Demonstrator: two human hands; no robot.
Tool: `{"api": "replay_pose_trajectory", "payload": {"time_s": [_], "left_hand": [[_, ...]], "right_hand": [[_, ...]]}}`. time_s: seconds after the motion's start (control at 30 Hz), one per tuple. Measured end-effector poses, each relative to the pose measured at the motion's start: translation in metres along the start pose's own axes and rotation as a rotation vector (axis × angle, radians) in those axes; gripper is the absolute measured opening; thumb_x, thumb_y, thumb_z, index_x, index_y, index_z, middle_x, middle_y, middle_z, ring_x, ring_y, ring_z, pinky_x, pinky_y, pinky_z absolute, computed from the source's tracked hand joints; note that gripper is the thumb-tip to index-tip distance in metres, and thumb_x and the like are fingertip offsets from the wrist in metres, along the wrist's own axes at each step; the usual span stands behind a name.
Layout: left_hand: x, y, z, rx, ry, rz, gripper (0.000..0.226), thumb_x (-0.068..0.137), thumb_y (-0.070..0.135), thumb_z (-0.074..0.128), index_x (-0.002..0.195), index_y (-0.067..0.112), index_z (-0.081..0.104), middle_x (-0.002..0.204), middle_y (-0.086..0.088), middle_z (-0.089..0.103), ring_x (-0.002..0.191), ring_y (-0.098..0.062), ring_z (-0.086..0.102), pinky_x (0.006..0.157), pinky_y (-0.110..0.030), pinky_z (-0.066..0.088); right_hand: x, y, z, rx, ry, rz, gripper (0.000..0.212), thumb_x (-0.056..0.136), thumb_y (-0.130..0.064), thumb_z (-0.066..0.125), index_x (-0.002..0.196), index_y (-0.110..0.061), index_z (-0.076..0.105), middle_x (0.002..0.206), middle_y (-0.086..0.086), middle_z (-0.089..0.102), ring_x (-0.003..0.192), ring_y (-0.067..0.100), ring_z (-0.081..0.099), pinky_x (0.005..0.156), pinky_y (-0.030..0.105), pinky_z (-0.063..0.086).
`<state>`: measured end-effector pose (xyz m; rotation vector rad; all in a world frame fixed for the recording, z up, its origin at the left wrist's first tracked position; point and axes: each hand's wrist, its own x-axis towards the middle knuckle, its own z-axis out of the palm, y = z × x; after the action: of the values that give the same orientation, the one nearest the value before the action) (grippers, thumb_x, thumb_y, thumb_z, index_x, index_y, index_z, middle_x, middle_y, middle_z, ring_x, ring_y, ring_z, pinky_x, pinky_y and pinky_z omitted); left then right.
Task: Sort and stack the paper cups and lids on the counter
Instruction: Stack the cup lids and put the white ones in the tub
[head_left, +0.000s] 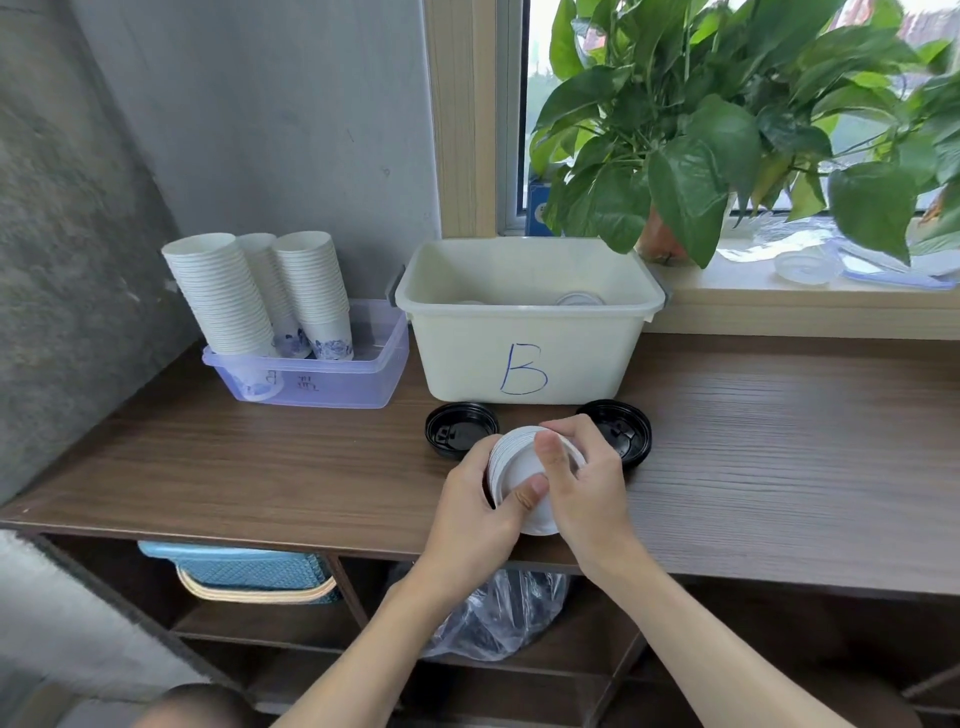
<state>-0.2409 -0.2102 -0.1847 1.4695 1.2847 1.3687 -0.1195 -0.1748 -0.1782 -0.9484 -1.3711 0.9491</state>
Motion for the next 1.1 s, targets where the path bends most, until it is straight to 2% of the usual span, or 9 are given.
{"api": "replay_pose_trajectory", "payload": {"time_s": [0.17, 0.27, 0.4, 0.47, 0.57, 0.73, 0.9, 1.03, 1.1], "left_hand": [[0.004, 0.003, -0.007, -0.018, -0.035, 0.018, 0.033, 0.086, 0.023, 0.071, 0.118, 0.027, 0.063, 0.107, 0.013, 0.072, 0.1, -0.006, 0.068, 0.083, -0.014, 0.049], [0.002, 0.001, -0.009, 0.057, -0.094, 0.034, 0.04, 0.09, 0.021, 0.072, 0.126, 0.031, 0.059, 0.115, 0.015, 0.07, 0.111, -0.006, 0.065, 0.092, -0.016, 0.049], [-0.001, -0.003, -0.005, 0.072, -0.007, -0.069, 0.066, 0.084, 0.041, 0.075, 0.141, 0.031, 0.042, 0.124, 0.018, 0.064, 0.116, 0.006, 0.059, 0.097, -0.013, 0.045], [0.001, -0.003, -0.002, 0.093, -0.023, -0.078, 0.061, 0.085, 0.051, 0.071, 0.137, 0.029, 0.048, 0.121, 0.018, 0.066, 0.114, 0.005, 0.06, 0.099, -0.02, 0.047], [0.001, -0.001, 0.0, 0.101, 0.007, -0.032, 0.05, 0.089, 0.049, 0.066, 0.132, 0.023, 0.058, 0.118, 0.013, 0.07, 0.113, -0.003, 0.064, 0.099, -0.03, 0.051], [-0.002, 0.001, -0.006, 0.089, 0.027, 0.007, 0.048, 0.096, 0.046, 0.058, 0.136, 0.019, 0.055, 0.127, 0.007, 0.066, 0.12, -0.008, 0.06, 0.104, -0.03, 0.047], [-0.004, 0.002, -0.004, 0.091, 0.045, 0.051, 0.049, 0.092, 0.049, 0.055, 0.126, 0.013, 0.06, 0.114, 0.002, 0.07, 0.107, -0.012, 0.065, 0.09, -0.021, 0.048], [-0.003, 0.0, -0.003, 0.085, 0.049, 0.06, 0.038, 0.093, 0.035, 0.056, 0.123, 0.012, 0.062, 0.109, 0.002, 0.07, 0.102, -0.014, 0.065, 0.087, -0.024, 0.048], [-0.003, 0.001, -0.003, 0.07, 0.048, 0.059, 0.037, 0.093, 0.04, 0.058, 0.122, 0.017, 0.063, 0.109, 0.007, 0.07, 0.103, -0.011, 0.066, 0.087, -0.02, 0.047]], "right_hand": [[-0.001, 0.0, -0.002, 0.018, -0.035, 0.002, 0.038, 0.077, -0.059, 0.06, 0.093, -0.025, 0.062, 0.087, -0.013, 0.068, 0.083, 0.001, 0.062, 0.072, 0.013, 0.046], [-0.004, 0.0, -0.002, 0.01, -0.086, 0.006, 0.036, 0.075, -0.055, 0.064, 0.098, -0.028, 0.067, 0.094, -0.011, 0.07, 0.092, 0.005, 0.065, 0.079, 0.018, 0.05], [-0.002, -0.001, -0.001, 0.072, -0.011, 0.058, 0.044, 0.073, -0.061, 0.06, 0.094, -0.024, 0.071, 0.092, -0.013, 0.072, 0.09, 0.0, 0.065, 0.076, 0.013, 0.047], [0.001, -0.001, -0.004, 0.095, 0.058, 0.052, 0.044, 0.074, -0.061, 0.058, 0.091, -0.023, 0.07, 0.088, -0.013, 0.072, 0.088, 0.0, 0.065, 0.075, 0.011, 0.046], [0.003, -0.001, -0.007, 0.083, -0.005, 0.039, 0.043, 0.072, -0.06, 0.061, 0.096, -0.024, 0.067, 0.09, -0.015, 0.07, 0.088, 0.0, 0.064, 0.075, 0.011, 0.046], [0.001, 0.004, 0.0, -0.039, -0.065, 0.015, 0.041, 0.069, -0.062, 0.068, 0.094, -0.032, 0.058, 0.089, -0.014, 0.067, 0.085, 0.001, 0.063, 0.073, 0.012, 0.046], [0.0, 0.004, 0.001, -0.073, -0.062, -0.024, 0.04, 0.072, -0.065, 0.065, 0.087, -0.029, 0.053, 0.082, -0.014, 0.064, 0.074, -0.001, 0.06, 0.066, 0.01, 0.044], [0.0, 0.003, 0.004, -0.101, -0.027, -0.035, 0.039, 0.073, -0.064, 0.062, 0.082, -0.028, 0.049, 0.074, -0.02, 0.06, 0.067, -0.004, 0.055, 0.063, 0.009, 0.041], [0.0, 0.003, 0.004, -0.096, -0.016, -0.034, 0.039, 0.074, -0.064, 0.061, 0.082, -0.028, 0.05, 0.074, -0.021, 0.06, 0.068, -0.004, 0.055, 0.063, 0.009, 0.041]]}}
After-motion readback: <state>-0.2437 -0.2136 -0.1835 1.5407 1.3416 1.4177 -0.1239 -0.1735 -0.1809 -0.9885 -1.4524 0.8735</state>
